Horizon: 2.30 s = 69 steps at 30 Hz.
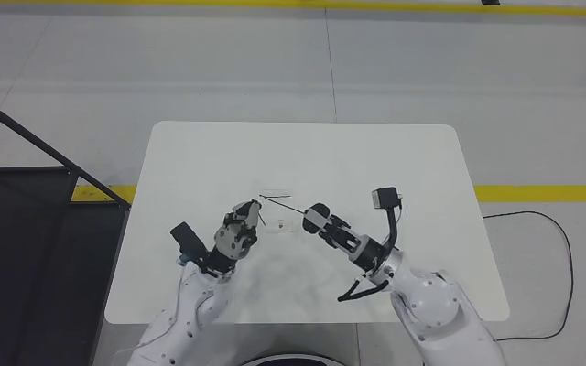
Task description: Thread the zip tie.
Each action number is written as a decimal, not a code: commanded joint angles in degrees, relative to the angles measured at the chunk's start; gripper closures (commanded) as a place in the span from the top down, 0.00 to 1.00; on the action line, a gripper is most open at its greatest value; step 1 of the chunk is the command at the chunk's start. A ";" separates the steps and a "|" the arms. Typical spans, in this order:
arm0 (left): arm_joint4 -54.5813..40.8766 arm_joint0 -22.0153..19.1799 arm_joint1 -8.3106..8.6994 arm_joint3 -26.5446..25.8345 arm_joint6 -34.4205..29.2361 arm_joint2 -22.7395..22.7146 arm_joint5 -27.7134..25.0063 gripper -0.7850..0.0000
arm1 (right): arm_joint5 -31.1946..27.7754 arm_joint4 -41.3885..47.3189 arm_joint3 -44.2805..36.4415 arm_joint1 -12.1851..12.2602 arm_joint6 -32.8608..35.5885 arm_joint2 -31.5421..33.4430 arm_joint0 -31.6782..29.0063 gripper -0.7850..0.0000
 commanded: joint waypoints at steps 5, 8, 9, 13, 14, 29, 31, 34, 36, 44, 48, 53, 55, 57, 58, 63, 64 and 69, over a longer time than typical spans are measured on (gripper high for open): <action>1.62 -0.19 -0.21 1.00 -0.67 0.75 2.19 0.00 | 0.07 0.22 0.05 0.03 0.39 0.19 0.07 0.00; 1.62 -0.19 -0.21 1.00 -0.67 0.75 2.19 0.00 | 0.07 0.22 0.05 0.03 0.39 0.19 0.07 0.00; 1.62 -0.19 -0.21 1.00 -0.67 0.75 2.19 0.00 | 0.07 0.22 0.05 0.03 0.39 0.19 0.07 0.00; 1.62 -0.19 -0.21 1.00 -0.67 0.75 2.19 0.00 | 0.07 0.22 0.05 0.03 0.39 0.19 0.07 0.00; 1.20 -0.01 -0.28 0.47 -0.88 0.56 3.42 0.00 | 0.07 0.22 0.05 0.03 0.39 0.19 0.07 0.00; 2.12 0.05 -1.44 1.47 4.90 1.96 11.18 0.00 | 2.00 3.38 -0.35 -0.11 2.23 -0.63 -0.40 0.00; 2.45 -0.13 -1.52 1.78 4.86 2.19 11.00 0.00 | 2.49 3.58 -0.18 -0.17 2.50 -0.96 -0.02 0.00; 2.49 -0.19 -1.55 1.87 4.88 2.23 10.97 0.00 | 2.80 4.11 0.04 -0.24 2.82 -1.27 0.42 0.00; 2.49 -0.19 -1.55 1.87 4.88 2.23 10.97 0.00 | 2.58 4.60 0.15 -0.30 2.67 -1.39 0.49 0.00; 2.49 -0.19 -1.55 1.87 4.88 2.23 10.97 0.00 | 0.93 6.15 0.03 -0.25 2.74 -0.61 -0.44 0.00; 2.49 -0.19 -1.55 1.87 4.88 2.23 10.97 0.00 | 1.59 5.95 -0.02 -0.25 2.84 -0.60 -0.32 0.00; 2.49 -0.19 -1.55 1.87 4.88 2.23 10.97 0.00 | 2.49 5.97 0.13 -0.32 2.82 -0.80 0.25 0.00; 2.49 -0.19 -1.55 1.87 4.88 2.23 10.97 0.00 | 2.79 5.97 0.20 -0.37 2.76 -0.95 0.49 0.00; 2.49 -0.19 -1.55 1.87 4.88 2.23 10.97 0.00 | 3.03 5.87 0.26 -0.41 2.62 -1.13 0.69 0.00; 2.49 -0.19 -1.55 1.87 4.88 2.23 10.97 0.00 | 3.21 5.90 0.31 -0.44 2.49 -1.19 0.79 0.00; 2.49 -0.19 -1.55 1.87 4.88 2.23 10.97 0.00 | 3.86 5.88 0.47 -0.52 2.19 -1.33 1.22 0.00; 2.49 -0.19 -1.55 1.87 4.88 2.23 10.97 0.00 | 3.96 5.84 0.48 -0.54 2.14 -1.35 1.28 0.00; 2.49 -0.19 -1.55 1.87 4.88 2.23 10.97 0.00 | 4.49 5.72 0.49 -0.59 1.94 -1.44 1.47 0.00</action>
